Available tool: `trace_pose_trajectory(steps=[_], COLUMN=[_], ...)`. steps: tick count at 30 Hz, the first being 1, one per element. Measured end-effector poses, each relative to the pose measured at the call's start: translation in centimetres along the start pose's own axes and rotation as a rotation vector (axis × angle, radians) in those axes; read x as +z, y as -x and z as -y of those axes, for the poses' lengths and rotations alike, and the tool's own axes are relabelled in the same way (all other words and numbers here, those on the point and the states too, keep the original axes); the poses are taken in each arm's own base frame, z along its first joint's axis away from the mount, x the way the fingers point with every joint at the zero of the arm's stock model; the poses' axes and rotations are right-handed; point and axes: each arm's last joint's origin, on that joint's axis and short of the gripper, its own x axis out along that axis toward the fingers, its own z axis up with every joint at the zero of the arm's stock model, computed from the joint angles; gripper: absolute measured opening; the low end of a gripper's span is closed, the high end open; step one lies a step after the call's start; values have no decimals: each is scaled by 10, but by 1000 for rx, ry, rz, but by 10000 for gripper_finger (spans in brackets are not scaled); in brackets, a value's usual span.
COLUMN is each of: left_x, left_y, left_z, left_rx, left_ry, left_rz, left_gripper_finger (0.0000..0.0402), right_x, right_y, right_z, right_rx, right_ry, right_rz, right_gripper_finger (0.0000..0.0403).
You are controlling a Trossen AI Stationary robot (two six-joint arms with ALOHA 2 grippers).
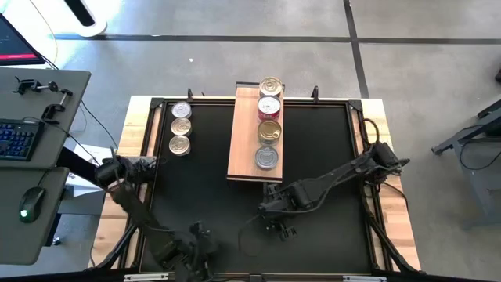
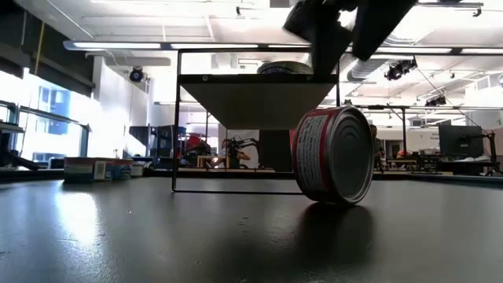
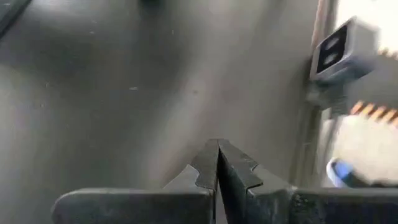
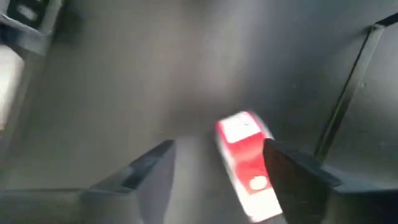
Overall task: Stack canned seafood by type on shelf
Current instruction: Stack the red tuna can on top of the red tuna can on the shelf
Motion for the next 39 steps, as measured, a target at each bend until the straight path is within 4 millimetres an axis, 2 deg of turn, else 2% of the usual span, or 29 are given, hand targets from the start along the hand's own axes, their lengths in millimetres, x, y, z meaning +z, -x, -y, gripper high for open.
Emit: trace_pose_trajectory(steps=[3,7,13,21,25,32,36,39], left_x=[-10,-21,-27,-23,-22,-20,-19,-13], left_y=[19,35,39,35,34,33,33,43], left_z=[3,3,-2,-4,-5,-7,-8,-13], left_rx=[-3,5,46,67,71,93,101,96], left_ry=[83,195,239,244,245,220,218,221], left_rz=[71,142,146,148,149,168,168,168], left_gripper_finger=[0,0,0,0,0,0,0,0], right_x=[0,-2,-4,-6,0,11,13,19], right_y=[-8,-11,-28,-51,-48,-50,-50,-39], right_z=[5,9,17,17,11,-2,-7,-10], right_rx=[-40,-33,-61,-57,-59,-52,-26,-54], right_ry=[66,107,161,185,197,222,228,229], right_rz=[-28,-46,-111,-158,-99,24,47,51], right_gripper_finger=[271,289,291,289,251,126,121,121])
